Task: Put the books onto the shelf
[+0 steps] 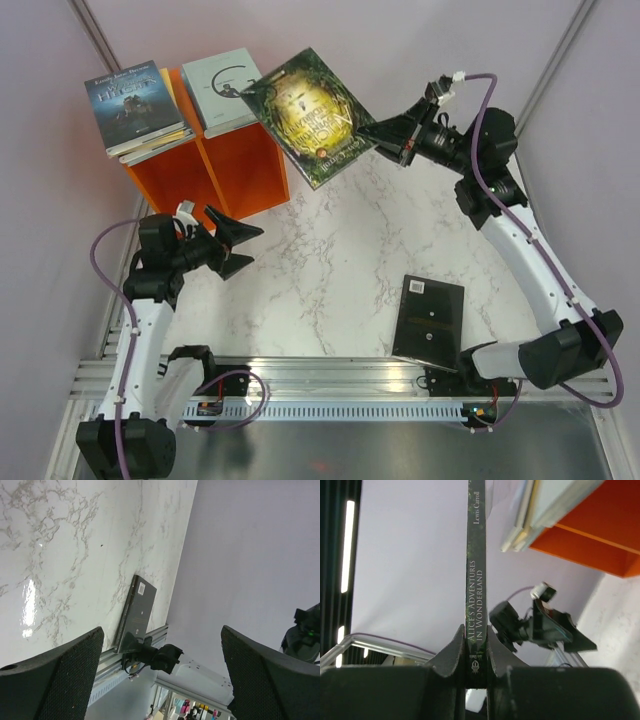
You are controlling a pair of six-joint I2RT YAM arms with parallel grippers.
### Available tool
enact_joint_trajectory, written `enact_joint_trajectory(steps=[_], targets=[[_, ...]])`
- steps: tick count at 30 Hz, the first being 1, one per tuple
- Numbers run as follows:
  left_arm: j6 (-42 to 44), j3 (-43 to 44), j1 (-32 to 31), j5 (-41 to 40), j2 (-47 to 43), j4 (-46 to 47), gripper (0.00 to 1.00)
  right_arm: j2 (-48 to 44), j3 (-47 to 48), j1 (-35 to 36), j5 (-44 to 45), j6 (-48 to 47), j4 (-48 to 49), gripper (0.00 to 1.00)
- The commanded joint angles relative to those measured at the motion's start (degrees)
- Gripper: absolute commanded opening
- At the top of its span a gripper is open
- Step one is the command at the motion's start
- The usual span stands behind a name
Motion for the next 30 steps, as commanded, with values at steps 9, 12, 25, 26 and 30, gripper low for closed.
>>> enact_joint_trajectory(steps=[9,12,25,26,30], targets=[[2.5,-7.1,0.2,4.3,-7.0,-3.2,0.99,22.5,34.8,3.2,7.3,3.6,3.1,0.0],[2.5,-7.2,0.3,4.4,-7.3,-3.1,0.99,30.6,47.8,5.3,11.5,0.6,-4.7,0.0],[3.9,-6.4,0.3,4.7,-8.3,-5.0,0.98,50.2,64.9,13.3,26.3,1.9,-7.9,0.0],[4.0,-6.5,0.2,4.8,-8.3,-5.2,0.98,50.5,65.2,13.7,27.0,2.0,-7.9,0.0],[4.3,-6.5,0.3,4.9,-8.1,-5.2,0.98,52.1,65.2,14.8,30.1,2.6,-6.1,0.0]])
